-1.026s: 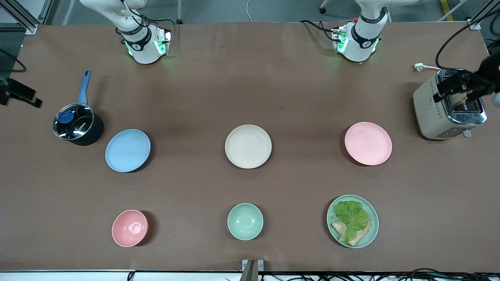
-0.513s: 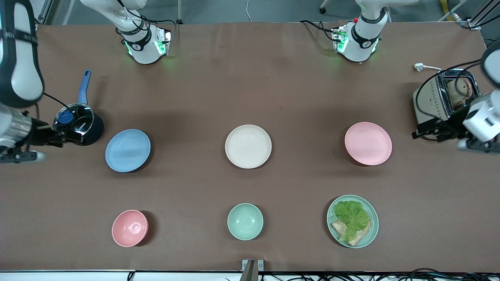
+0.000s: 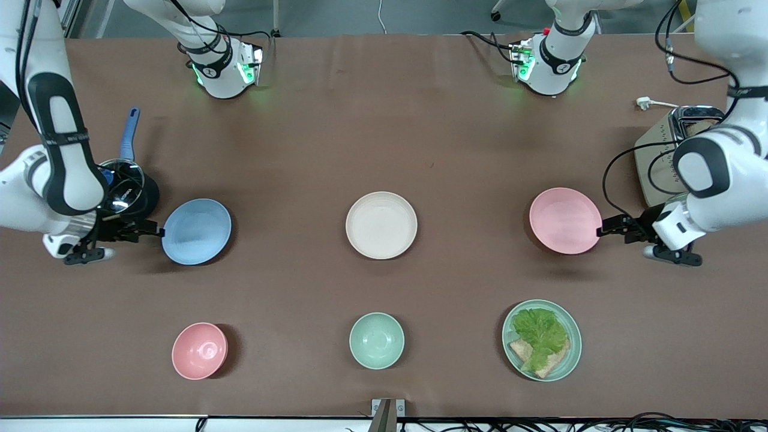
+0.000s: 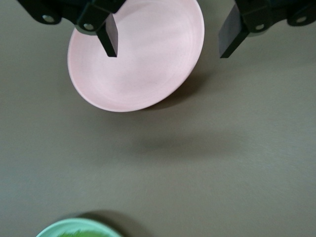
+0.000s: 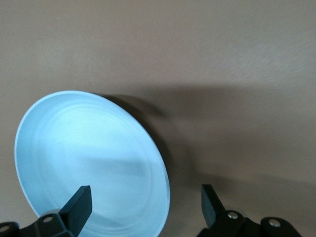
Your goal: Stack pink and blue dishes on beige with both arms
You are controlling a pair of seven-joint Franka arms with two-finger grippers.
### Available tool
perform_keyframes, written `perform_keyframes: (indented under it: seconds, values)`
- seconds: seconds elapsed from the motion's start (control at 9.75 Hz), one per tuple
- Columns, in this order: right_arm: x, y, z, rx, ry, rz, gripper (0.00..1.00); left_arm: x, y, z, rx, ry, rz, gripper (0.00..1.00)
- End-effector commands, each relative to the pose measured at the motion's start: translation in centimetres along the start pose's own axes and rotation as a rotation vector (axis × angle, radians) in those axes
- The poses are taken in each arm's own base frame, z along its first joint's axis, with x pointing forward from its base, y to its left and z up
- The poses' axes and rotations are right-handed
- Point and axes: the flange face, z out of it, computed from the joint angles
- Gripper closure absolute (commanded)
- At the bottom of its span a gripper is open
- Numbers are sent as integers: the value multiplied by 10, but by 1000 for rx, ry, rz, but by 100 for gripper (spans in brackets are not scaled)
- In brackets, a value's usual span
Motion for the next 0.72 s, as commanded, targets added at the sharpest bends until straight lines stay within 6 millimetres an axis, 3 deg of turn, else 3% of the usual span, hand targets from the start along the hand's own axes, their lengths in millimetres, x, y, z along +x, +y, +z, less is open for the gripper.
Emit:
perform_keyframes:
  seconds: [0.0,0.21,0.41,0.62]
  values:
    - [-4,0,12,36,19,3,11,-6,-19,45,-38,-31,47,14]
    - [-6,8,27,37,13,-9,25,-11,-32,62,-32,-45,53,22]
    - [-7,12,38,63,26,-19,37,-17,-35,77,-37,-75,50,41]
    - [-8,11,41,72,17,-13,58,-24,-36,83,-39,-93,73,74]
